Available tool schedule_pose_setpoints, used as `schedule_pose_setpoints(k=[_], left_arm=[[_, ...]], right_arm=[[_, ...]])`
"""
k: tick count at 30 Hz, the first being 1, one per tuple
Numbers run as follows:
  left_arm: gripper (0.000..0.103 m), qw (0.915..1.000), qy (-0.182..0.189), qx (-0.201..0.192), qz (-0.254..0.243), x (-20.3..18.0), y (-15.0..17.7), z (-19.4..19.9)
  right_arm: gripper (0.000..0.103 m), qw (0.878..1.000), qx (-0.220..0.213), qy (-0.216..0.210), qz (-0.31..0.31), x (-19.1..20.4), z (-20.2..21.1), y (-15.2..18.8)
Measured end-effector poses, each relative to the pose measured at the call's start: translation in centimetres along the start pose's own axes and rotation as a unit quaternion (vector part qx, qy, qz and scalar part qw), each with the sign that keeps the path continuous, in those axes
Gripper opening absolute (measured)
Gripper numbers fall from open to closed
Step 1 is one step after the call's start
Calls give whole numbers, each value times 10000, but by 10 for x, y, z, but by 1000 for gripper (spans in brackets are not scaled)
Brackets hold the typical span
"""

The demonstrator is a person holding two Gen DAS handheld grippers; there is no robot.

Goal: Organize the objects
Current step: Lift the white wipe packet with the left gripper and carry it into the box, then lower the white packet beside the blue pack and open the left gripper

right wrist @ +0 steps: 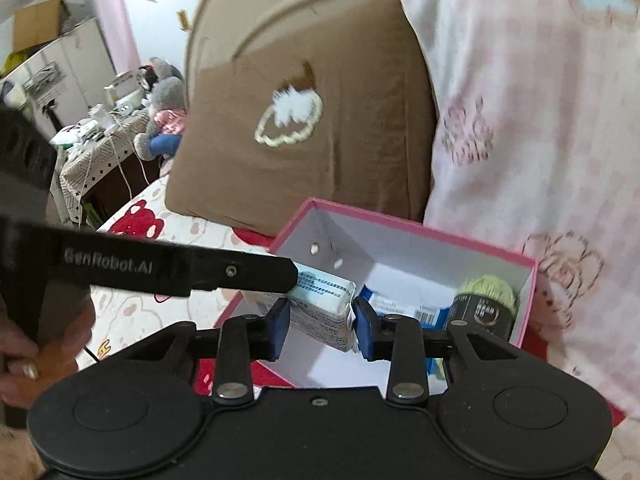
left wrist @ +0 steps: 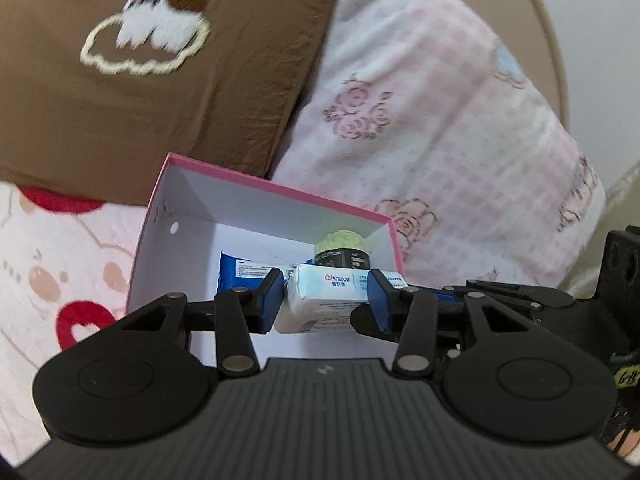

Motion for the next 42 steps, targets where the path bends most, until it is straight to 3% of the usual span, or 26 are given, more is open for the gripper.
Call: schedule_pose_setpoints(k=[8,18,36,42], left_arm=[[44,9996,-41,132,265,19,3,-50],[44,9975,-97,324,617,42,10,-109],[42,9960,-158,627,623,56,29,-139],[42,9965,-262,533,587,59,30,-141]], right_arm=[[39,9981,426,28,-433,-32,-49,7],[39,9937,793,428,-669,-64,-97,11],[39,9874,1261,711,-633,-79,-137,27],[38,9865,1268,832,-613,-84,-145,31]])
Point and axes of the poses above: each gripper's, at about its wrist camera, not at the fingertips, and z roughly against the way its jaws point, x to its left, y to its underside, the point moved 5 cm from there along -z, roughly the way its jaws point, and after that the axes turned 5 degrees about -y, right-handed, at the moved point
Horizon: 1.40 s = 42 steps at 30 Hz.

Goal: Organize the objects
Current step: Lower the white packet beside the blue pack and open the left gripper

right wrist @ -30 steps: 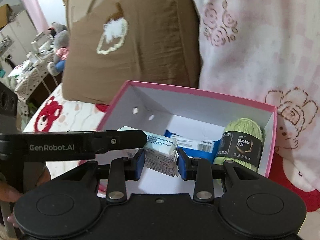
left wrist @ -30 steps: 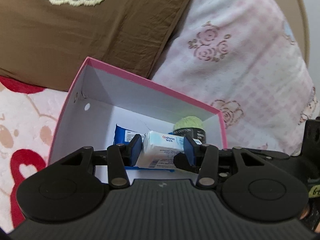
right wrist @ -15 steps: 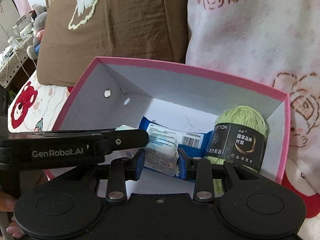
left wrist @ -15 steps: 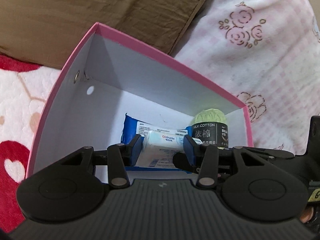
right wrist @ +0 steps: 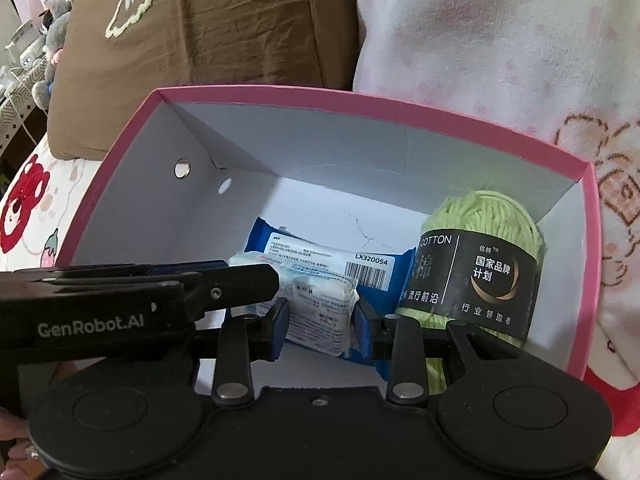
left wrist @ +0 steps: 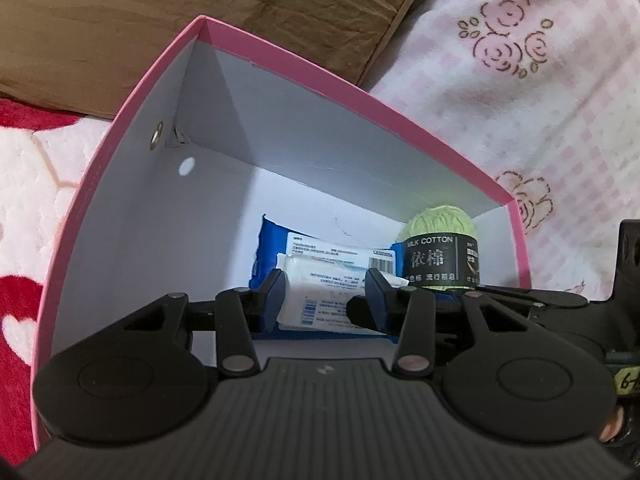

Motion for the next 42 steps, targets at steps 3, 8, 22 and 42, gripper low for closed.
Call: schedule_pose_setpoints(k=[3,8,22,42], left_arm=[[42,10000,-56,-22,-15,1,0,0],[42,9996,-219,-23,-153,-1,3,-1],[16,9973,-598,87,-421,-11,17,-8],[16,9925,-766,679,-666,-18,41,-14]], right_arm=[[38,10000,-14,52,10,0,-3,-1],[37,9997,-67,192,130,2,-2,0],[36,9858,-153,670,1534,24,4,17],[40,9961,91,275,839,6,19,42]])
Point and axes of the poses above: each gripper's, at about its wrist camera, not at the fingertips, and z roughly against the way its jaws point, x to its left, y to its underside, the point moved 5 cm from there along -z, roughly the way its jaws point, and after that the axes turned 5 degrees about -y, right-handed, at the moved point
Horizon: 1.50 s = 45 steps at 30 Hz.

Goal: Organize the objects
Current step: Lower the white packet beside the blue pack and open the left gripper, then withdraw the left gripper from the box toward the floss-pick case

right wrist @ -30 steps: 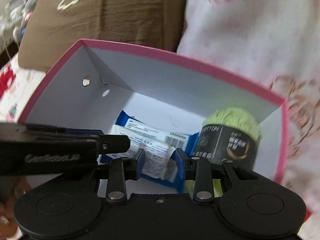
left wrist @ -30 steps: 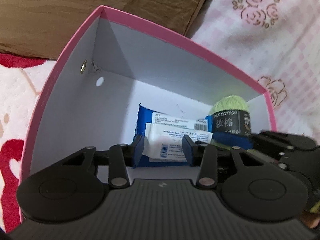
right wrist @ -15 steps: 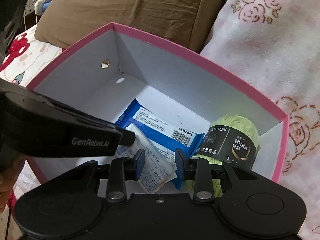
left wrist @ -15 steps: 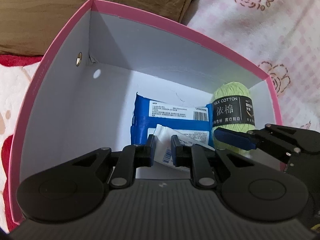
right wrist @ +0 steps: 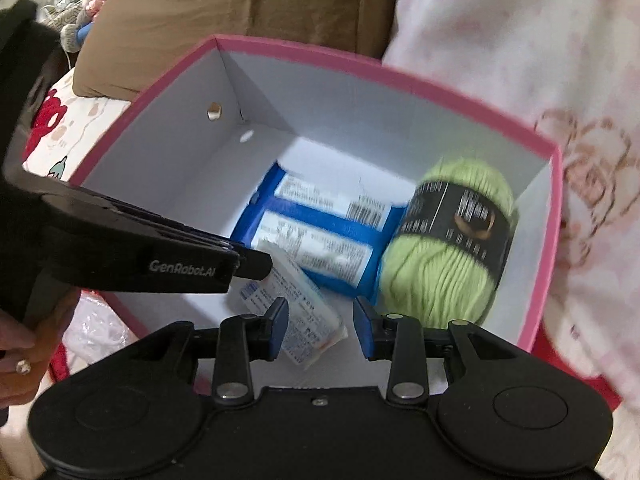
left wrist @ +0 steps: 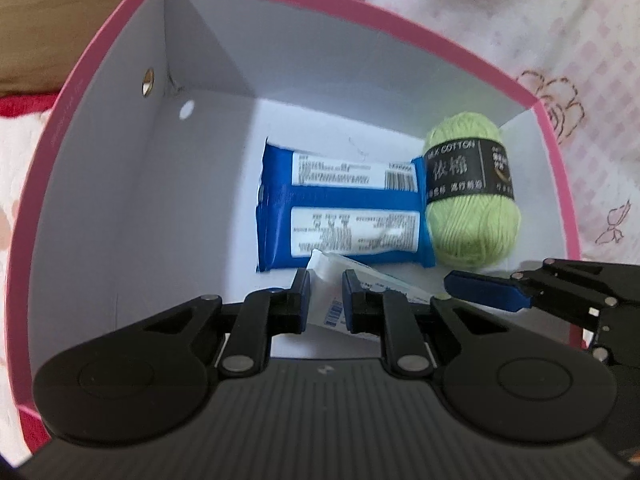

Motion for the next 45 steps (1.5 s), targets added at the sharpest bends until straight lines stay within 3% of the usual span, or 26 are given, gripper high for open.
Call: schedule_pose_setpoints(k=[4,8,18,28,38,45], left_arm=[[16,10000,-29,26,-31,1,6,7],[16,10000,-28,-26,-92,2,8,25],[16,9987,163,-195,-433,-15,10,102],[20,9970,209,-317,-681,-5,26,177],[56,9931,293,-549,-993,-3,50,229],[74,9929,359,-557,-983,8,67,242]], right_arm=[[40,9989,63,-186,-424,-5,-5,4],[41,9987,-157,-231,-425,-2,6,6],[48,9962,-773,-354,-189,19,87,18],[60,9934,-1128,-146,164,51,149,27],[88,9910,-1315,82,224,72,180,41],[90,9897,-1396,205,226,84,194,54]])
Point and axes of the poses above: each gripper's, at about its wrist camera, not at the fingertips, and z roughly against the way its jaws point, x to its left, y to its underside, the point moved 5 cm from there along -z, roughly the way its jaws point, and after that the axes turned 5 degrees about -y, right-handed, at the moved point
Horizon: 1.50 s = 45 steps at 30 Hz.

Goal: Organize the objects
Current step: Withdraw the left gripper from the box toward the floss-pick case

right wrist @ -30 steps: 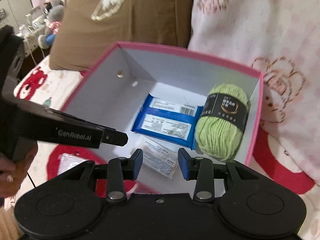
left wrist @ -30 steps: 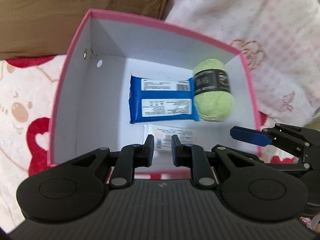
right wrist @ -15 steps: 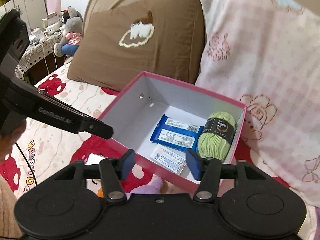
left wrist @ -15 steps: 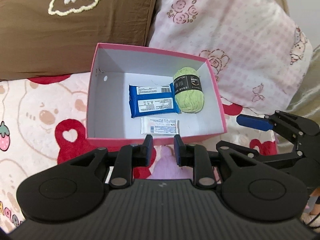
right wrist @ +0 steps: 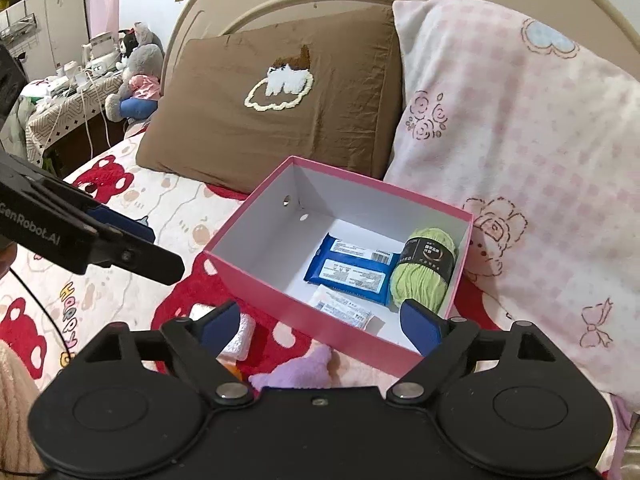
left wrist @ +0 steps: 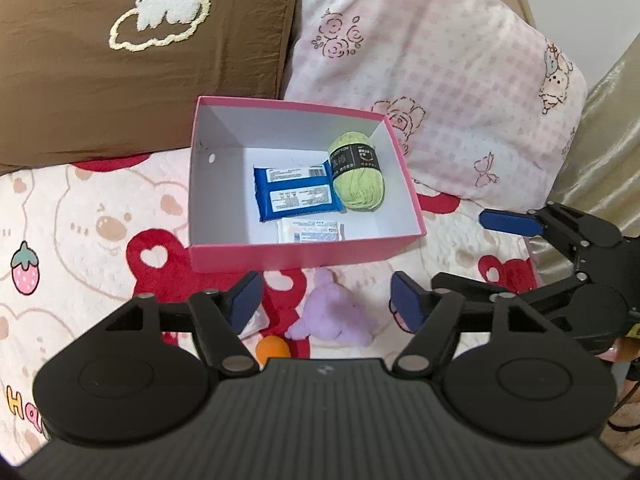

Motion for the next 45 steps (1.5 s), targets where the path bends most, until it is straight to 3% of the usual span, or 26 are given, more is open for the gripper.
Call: schedule_pose_setpoints(k=[14,20,25,36,45], left_arm=[[95,10000,43,-82,-18,13,30,5],[96,9997,31,-245,-23,23,38,-2],[96,9999,-30,-148,65,33,46,-15],[96,9997,-170,188,29,46,69,-43],[96,9987,-294,310,276,61,73,-62]], right_arm=[[90,9996,-10,-28,276,33,15,16],[90,9991,-24,-188,374,44,9,19],[90,9978,41,-651,107,51,-6,33],[90,9947,36,-671,777,77,-29,50],[90,9925,173,-789,918,88,-54,56]])
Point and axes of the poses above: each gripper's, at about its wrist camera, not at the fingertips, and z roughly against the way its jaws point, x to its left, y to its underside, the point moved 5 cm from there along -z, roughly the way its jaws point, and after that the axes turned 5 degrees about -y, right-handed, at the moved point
